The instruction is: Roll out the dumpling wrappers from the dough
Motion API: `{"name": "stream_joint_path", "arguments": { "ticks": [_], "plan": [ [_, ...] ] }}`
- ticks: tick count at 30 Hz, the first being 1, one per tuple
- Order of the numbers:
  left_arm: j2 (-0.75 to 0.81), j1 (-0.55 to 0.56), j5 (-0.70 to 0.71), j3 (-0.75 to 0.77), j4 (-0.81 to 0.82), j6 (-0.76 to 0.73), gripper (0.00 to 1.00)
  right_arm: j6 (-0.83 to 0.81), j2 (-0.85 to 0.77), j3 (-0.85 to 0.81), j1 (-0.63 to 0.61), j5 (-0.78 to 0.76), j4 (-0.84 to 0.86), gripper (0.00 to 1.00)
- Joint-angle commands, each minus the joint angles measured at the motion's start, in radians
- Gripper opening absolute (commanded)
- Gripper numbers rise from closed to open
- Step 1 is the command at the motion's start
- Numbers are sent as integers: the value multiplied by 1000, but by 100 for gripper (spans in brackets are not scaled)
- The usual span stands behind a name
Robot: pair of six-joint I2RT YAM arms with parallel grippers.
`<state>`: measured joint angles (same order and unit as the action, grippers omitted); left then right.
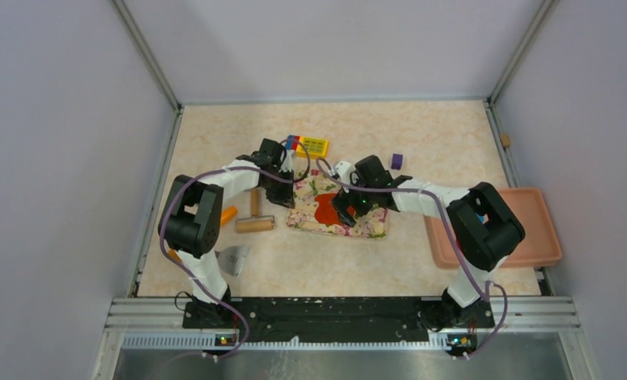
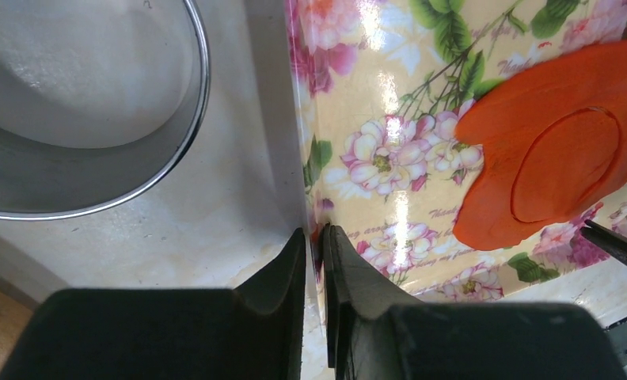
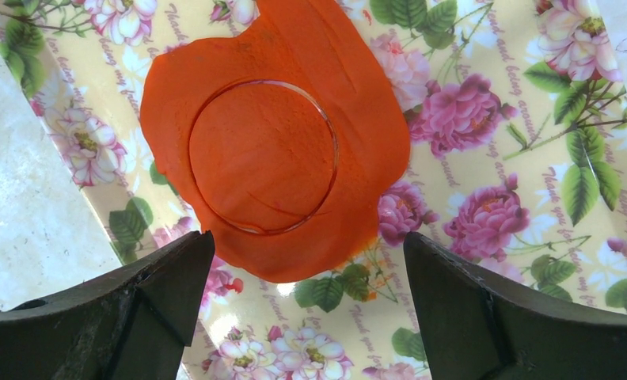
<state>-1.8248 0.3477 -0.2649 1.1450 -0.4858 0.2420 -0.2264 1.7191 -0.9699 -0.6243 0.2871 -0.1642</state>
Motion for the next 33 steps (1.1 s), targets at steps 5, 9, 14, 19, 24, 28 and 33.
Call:
{"name": "stream_joint_path", "arguments": {
  "ticks": [5, 9, 14, 19, 24, 28, 33],
  "plan": [
    [-14, -4, 10, 19, 18, 6, 15, -29, 10, -3, -64, -140, -10, 93],
    [-18, -5, 14, 22, 21, 8, 15, -49, 14, 3, -79, -156, -37, 93],
    [-16, -4, 16, 24, 20, 1, 11, -55, 10, 30, -83, -207, -27, 89],
    [-12, -4, 5, 17, 21, -18, 0, -63, 14, 36, -82, -280, -15, 83],
    [-11, -4, -20, 13, 19, -53, 0, -63, 13, 28, -81, -306, -13, 75],
    [-9, -4, -14, 11, 15, -66, 0, -82, 3, 31, -81, -341, -20, 73],
    [-11, -4, -4, 15, 7, -78, 0, -98, -14, 42, -74, -352, -33, 72]
  ]
}}
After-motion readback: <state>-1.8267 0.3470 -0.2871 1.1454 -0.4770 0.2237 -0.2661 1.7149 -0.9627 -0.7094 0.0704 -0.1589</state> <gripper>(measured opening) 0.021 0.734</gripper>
